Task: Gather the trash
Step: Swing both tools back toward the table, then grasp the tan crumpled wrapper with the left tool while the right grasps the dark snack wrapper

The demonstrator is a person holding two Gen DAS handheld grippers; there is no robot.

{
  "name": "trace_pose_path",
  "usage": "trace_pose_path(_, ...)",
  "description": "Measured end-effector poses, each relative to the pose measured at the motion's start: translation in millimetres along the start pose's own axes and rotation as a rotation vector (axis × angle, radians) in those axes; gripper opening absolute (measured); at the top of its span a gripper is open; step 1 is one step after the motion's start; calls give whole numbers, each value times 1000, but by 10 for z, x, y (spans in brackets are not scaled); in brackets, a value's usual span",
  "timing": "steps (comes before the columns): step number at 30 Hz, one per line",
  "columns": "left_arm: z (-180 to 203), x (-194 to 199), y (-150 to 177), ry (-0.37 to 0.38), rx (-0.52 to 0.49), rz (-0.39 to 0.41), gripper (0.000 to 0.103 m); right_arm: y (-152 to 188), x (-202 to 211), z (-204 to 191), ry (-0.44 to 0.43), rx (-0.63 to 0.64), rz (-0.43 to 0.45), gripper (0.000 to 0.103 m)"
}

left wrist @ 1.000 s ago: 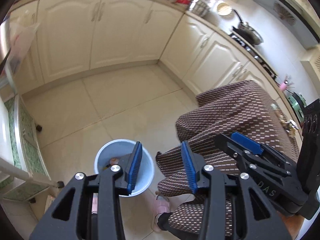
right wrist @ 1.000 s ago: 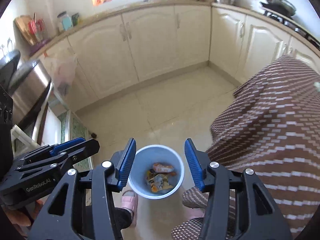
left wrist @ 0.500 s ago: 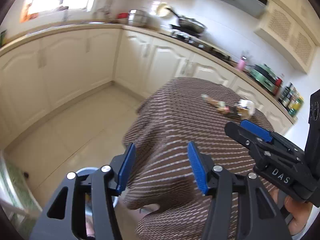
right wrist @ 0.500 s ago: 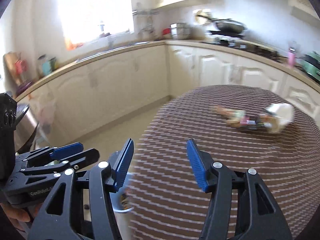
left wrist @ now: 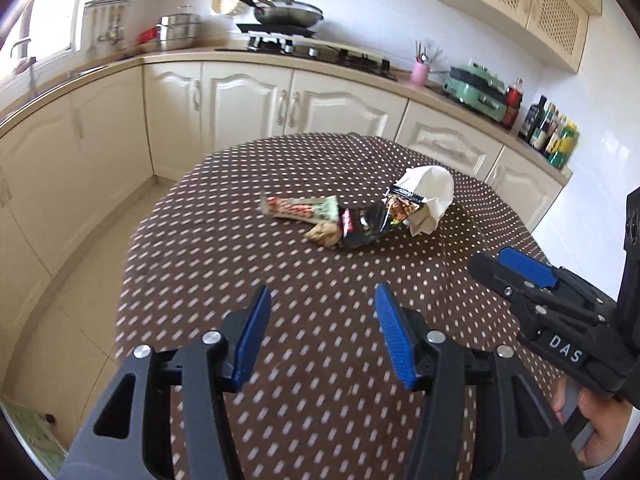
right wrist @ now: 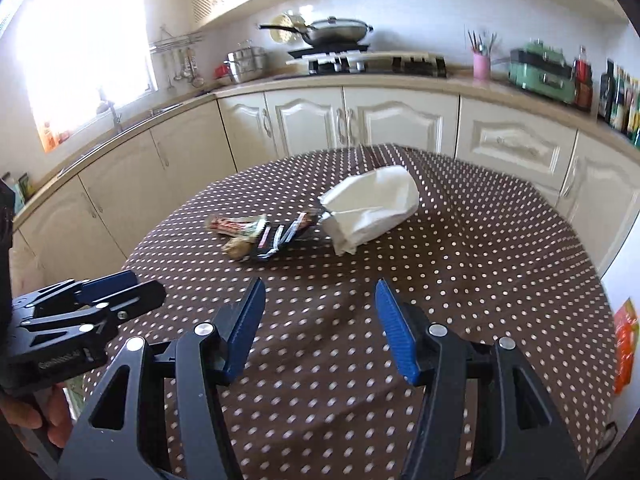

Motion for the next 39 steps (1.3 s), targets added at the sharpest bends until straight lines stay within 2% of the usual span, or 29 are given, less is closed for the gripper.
trace_pose_path(6, 20, -407, -168, -15, -7, -44, 54, -41, -236, 111, -31, -31, -48, 55)
trace_pose_path(13, 14, -711, -360, -5, 18, -63, 53, -142, -351, 107, -53, -34, -64, 55)
trace_pose_path(14, 18, -761, -385, 3, 21, -69, 51, -148, -365, 106, -54, -34, -67, 55)
trace_pose_path(16, 17, -829, -411, 10, 25, -83, 39, -156, -394, 110, -58, -35, -73, 55)
trace_pose_path(19, -46, -911, -456, 26, 62, -97, 30, -154, -419, 102, -60, -40, -82, 55)
trace_pose_path(23, -100, -900, -440, 56, 81, -91, 28, -158, -443, 59, -54, -33, -90, 55)
trace_pose_path(27, -158, -723, -388, 71, 82, -50, 28, -204, -503, -35, -85, -42, -117, 55)
trace_pose_path(35, -441, -389, -347, 46, 108, 14, 28, -311, -788, -63, -122, -155, -178, 55)
trace_pose_path(36, -478, -355, -342, 47, 114, 18, 28, -321, -837, -46, -112, -170, -181, 54)
trace_pose_path(38, -530, -297, -332, 48, 118, 25, 28, -334, -896, -32, -118, -199, -186, 44)
trace_pose_path(39, -554, -265, -324, 51, 120, 28, 28, -346, -916, -30, -122, -207, -184, 35)
Point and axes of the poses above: each gripper's, at about its wrist camera, not at the fingertips, and x roughly against the way its jaws point, z to its right, y to its underside, the point moved 7 cm from there along -x, roughly the way its jaws point, and after that the axes turned 4 degrees about -z, right-handed, at the moved point
